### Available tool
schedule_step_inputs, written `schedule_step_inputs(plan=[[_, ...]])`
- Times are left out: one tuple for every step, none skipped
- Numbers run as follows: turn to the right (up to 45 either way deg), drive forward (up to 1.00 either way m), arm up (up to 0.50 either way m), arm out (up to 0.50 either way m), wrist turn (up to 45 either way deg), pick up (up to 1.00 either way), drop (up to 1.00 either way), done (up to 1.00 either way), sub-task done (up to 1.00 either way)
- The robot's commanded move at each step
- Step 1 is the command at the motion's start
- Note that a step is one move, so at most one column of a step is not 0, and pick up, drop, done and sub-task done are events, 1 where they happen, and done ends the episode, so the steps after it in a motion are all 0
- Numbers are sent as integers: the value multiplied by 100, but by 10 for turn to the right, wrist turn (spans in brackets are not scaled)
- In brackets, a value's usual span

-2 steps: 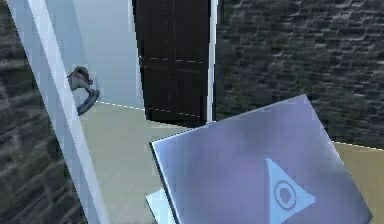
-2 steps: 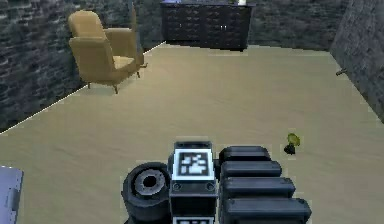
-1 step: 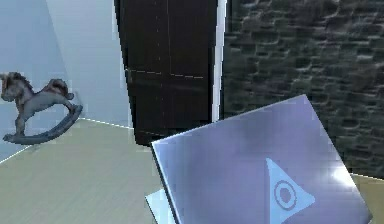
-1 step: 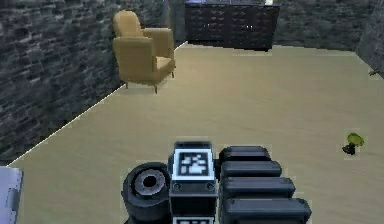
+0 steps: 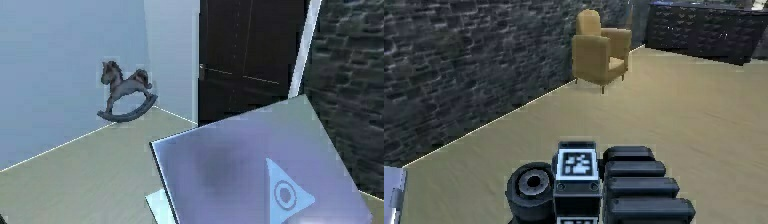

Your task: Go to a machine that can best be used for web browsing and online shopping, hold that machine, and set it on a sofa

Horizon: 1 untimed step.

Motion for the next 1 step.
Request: schedule_step_inputs(plan=[[0,25,0,0,0,0,0,0,0]])
